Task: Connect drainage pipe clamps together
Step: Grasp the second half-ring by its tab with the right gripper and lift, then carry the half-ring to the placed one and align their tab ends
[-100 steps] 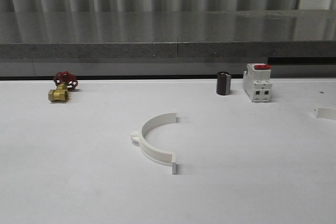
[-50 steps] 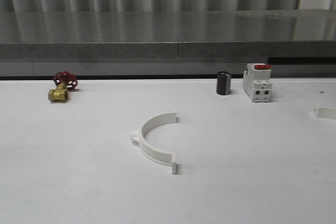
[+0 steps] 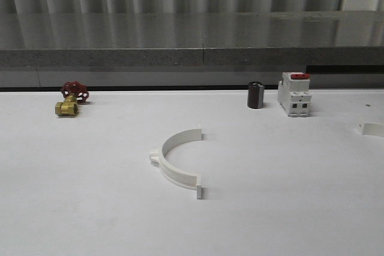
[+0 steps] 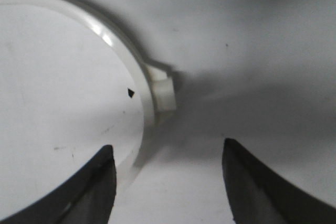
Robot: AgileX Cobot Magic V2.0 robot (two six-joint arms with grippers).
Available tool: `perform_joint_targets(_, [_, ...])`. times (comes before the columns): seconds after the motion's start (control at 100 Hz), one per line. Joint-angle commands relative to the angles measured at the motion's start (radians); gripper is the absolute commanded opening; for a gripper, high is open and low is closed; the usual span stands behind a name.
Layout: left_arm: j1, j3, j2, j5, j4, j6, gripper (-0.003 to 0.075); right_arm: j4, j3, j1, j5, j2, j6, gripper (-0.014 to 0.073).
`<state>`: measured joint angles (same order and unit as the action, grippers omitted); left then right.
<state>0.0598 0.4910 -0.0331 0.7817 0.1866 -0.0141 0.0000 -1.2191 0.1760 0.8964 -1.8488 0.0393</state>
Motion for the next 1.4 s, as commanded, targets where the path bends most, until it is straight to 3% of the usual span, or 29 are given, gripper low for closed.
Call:
perform_joint_targets(0.0, [0.000, 0.021, -0.015, -0.074, 0.011, 0.006, -0.0020, 0.000, -0.042, 0.005, -0.031, 0.007, -0.002, 0.0456])
perform_joint_targets(0.25, [0.000, 0.021, -0.015, -0.074, 0.011, 0.006, -0.0020, 0.000, -0.071, 0.004, -0.052, -0.054, -0.002, 0.0430])
perform_joint_targets(0.44, [0.000, 0.021, -0.015, -0.074, 0.011, 0.006, -0.0020, 0.000, -0.071, 0.004, -0.052, -0.054, -0.002, 0.0111])
perform_joint_targets(0.51, [0.000, 0.021, -0.015, -0.074, 0.011, 0.006, -0.0020, 0.000, -0.071, 0.004, -0.052, -0.054, -0.002, 0.0067])
perform_joint_targets(0.67, [0.000, 0.021, -0.015, -0.074, 0.011, 0.006, -0.0020, -0.008, -0.071, -0.024, -0.047, -0.021, 0.010, 0.0069])
perform_joint_targets(0.78, [0.000, 0.021, -0.015, -0.074, 0.011, 0.006, -0.0020, -0.065, -0.071, -0.070, -0.023, 0.021, 0.121, 0.0069])
perform_joint_targets(0.89, [0.000, 0.021, -0.015, -0.074, 0.011, 0.006, -0.0020, -0.113, -0.071, -0.141, 0.011, 0.066, 0.234, 0.0069])
perform_joint_targets(1.14, [0.000, 0.021, -0.015, -0.074, 0.011, 0.006, -0.0020, -0.075, -0.078, -0.328, 0.045, 0.109, 0.289, 0.0069])
perform_joint_targets(1.39, [0.000, 0.021, -0.015, -0.074, 0.011, 0.006, -0.0020, -0.063, -0.078, -0.479, 0.043, 0.102, 0.446, 0.0069])
